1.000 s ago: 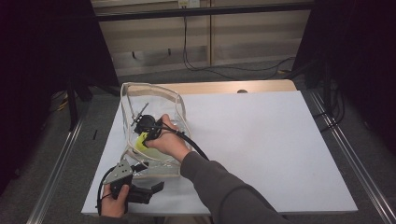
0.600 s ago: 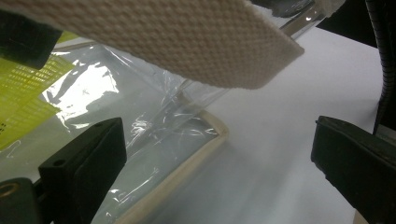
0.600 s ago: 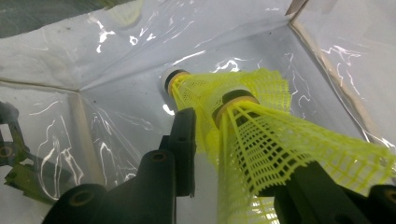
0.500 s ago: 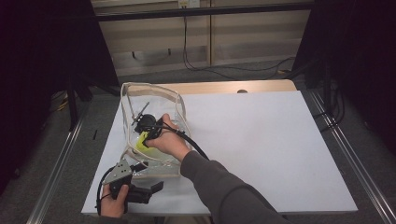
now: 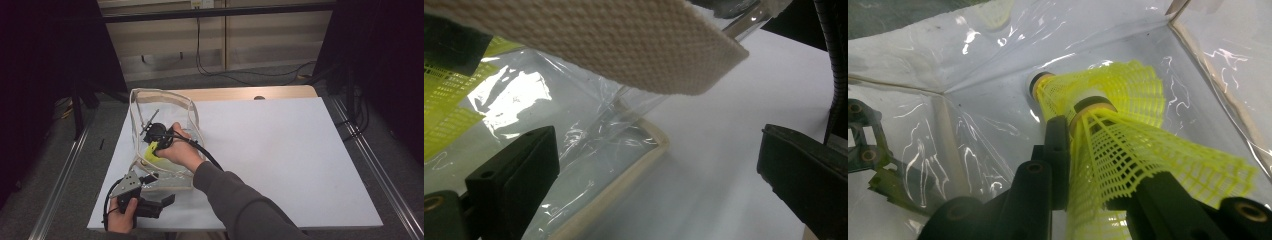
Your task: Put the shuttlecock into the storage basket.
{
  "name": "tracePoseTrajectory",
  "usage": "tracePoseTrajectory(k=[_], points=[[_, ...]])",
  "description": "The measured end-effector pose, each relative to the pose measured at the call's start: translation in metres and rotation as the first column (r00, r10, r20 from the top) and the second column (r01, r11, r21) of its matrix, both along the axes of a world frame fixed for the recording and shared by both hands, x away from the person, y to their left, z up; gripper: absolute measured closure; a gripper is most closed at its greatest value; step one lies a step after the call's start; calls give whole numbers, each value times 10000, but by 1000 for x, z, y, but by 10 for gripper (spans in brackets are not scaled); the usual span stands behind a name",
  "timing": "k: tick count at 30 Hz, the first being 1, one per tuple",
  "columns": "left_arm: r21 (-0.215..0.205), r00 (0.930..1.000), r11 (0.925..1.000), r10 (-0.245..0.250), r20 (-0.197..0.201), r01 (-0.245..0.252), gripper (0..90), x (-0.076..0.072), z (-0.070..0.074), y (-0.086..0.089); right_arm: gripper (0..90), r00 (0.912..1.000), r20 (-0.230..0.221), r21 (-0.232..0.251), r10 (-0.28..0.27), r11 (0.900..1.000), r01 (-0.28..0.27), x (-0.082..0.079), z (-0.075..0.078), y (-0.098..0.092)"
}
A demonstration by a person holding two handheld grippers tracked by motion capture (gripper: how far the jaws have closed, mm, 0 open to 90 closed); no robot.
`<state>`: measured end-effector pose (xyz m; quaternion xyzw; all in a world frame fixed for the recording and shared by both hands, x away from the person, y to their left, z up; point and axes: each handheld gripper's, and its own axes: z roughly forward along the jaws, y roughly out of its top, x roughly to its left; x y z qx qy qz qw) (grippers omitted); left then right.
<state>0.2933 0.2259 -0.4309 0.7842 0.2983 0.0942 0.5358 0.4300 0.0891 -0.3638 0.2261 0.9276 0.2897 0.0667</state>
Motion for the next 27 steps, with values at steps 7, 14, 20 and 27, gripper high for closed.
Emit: tracePoseTrajectory(k=[7, 14, 20, 27], points=[[15, 10000, 10000, 5, -18, -5, 31, 0, 0, 0, 709, 9998, -97, -98, 149, 9998, -150, -1, 0, 1], [34, 10000, 10000, 11, -28, -11, 31, 0, 0, 1, 728, 9987, -164, -70, 487, 9988, -489, -1, -1, 2], [8, 10000, 10000, 44, 8, -44, 31, 0, 0, 0, 677, 9995, -76, 44, 312, 9995, -312, -2, 1, 2], [7, 10000, 10000, 45, -5, -45, 32, -1, 1, 0, 683, 9994, -59, 84, 338, 9994, -337, -1, 2, 1]])
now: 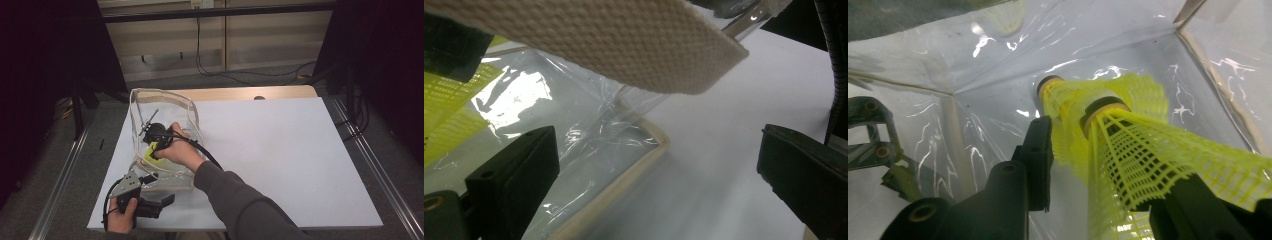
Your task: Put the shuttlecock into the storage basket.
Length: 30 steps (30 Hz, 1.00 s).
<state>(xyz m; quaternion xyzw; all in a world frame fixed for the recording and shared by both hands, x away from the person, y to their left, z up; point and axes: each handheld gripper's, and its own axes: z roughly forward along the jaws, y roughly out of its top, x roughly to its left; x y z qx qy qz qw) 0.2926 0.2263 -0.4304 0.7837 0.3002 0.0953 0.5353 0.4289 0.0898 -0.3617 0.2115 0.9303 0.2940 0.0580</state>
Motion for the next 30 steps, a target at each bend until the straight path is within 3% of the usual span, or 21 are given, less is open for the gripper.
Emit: tracePoseTrajectory(k=[1, 6, 9, 16, 20, 30], points=[[-18, 10000, 10000, 1, 15, -1, 31, 0, 0, 0, 787, 10000, 11, -20, 96, 10000, -96, 0, 0, 0], [-7, 10000, 10000, 10, 15, -10, 31, 0, 0, 0, 798, 9996, -107, -172, 263, 9995, -265, -1, -1, 1], [-2, 10000, 10000, 5, 17, -5, 31, 0, 0, 0, 741, 9995, -213, -79, 233, 9997, -235, -1, -1, 1], [14, 10000, 10000, 49, 43, -49, 31, 0, 0, 1, 607, 9997, 37, -97, 258, 9996, -258, -1, -1, 2], [29, 10000, 10000, 25, 43, -25, 31, 0, 1, 1, 615, 9987, 144, -134, 484, 9987, -482, -1, -2, 2], [43, 10000, 10000, 4, 30, -4, 31, 0, 1, 1, 619, 9983, -229, -175, 539, 9984, -543, 0, -3, 2]])
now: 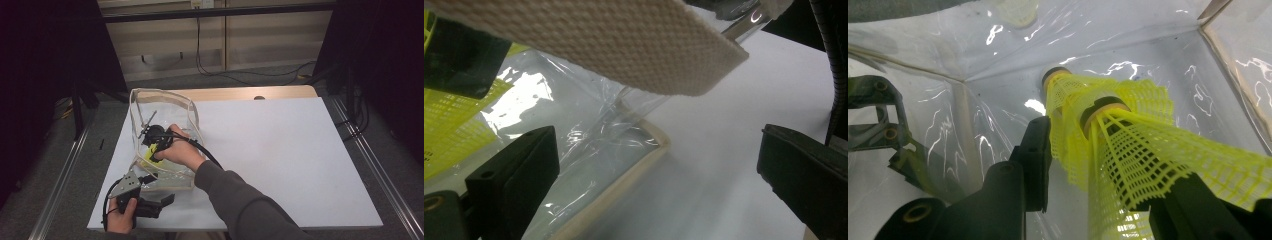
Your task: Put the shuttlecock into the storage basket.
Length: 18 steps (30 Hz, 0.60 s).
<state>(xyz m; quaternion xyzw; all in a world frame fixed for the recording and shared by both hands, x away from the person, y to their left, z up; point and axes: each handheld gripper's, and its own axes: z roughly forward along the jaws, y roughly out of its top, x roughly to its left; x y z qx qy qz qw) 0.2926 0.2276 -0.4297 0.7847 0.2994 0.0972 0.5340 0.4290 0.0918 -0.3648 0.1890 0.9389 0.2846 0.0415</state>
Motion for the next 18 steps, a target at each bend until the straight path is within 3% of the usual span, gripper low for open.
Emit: tracePoseTrajectory(k=[4, 13, 18], points=[[-26, 10000, 10000, 56, 47, -56, 31, 0, 0, 0, 621, 9998, -23, -12, 218, 9998, -218, 0, 0, 0], [-57, 10000, 10000, 76, 62, -76, 32, 0, 0, 1, 779, 9991, 84, -43, 423, 9991, -423, -1, 0, 2], [-37, 10000, 10000, 76, 44, -76, 31, 0, 0, 1, 791, 9989, -26, -67, 460, 9989, -460, -2, -1, 2]])
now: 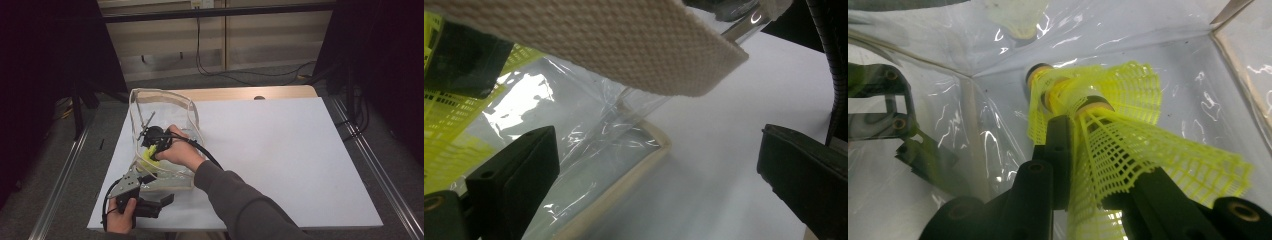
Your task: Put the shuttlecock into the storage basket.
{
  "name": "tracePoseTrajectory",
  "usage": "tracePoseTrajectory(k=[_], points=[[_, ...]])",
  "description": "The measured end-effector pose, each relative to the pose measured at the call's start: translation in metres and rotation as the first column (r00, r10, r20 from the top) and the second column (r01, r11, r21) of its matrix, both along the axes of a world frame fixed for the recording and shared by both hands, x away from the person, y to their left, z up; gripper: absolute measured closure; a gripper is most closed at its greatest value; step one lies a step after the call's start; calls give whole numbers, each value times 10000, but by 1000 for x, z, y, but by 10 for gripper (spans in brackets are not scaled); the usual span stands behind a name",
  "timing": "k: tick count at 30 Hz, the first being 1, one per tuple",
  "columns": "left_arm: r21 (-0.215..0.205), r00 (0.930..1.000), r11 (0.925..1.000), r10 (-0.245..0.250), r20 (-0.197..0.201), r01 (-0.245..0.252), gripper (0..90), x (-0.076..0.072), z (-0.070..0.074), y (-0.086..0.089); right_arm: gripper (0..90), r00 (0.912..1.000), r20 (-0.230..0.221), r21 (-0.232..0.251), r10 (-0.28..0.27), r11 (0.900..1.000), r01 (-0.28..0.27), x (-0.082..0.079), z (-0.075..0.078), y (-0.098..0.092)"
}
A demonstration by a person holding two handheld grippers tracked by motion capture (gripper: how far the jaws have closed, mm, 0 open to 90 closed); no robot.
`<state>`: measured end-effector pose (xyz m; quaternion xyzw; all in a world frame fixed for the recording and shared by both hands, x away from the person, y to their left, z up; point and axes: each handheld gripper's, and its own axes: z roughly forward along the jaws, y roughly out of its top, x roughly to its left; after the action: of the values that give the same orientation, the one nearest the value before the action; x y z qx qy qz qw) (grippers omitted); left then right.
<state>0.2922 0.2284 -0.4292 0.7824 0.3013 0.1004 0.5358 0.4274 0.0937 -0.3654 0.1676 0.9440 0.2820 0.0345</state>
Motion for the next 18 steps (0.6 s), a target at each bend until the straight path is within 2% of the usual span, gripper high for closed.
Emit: tracePoseTrajectory(k=[3, 8, 18], points=[[-51, 10000, 10000, 21, 8, -21, 32, 0, 0, 0, 764, 10000, 36, 44, 42, 10000, -42, 0, 0, 0], [3, 10000, 10000, 10, 4, -10, 31, 0, 0, 0, 657, 9999, 146, 24, 52, 10000, -53, -1, 0, 0], [-35, 10000, 10000, 27, 29, -27, 32, 0, 0, 0, 665, 10000, 47, 52, 36, 10000, -37, 1, -2, 0]])
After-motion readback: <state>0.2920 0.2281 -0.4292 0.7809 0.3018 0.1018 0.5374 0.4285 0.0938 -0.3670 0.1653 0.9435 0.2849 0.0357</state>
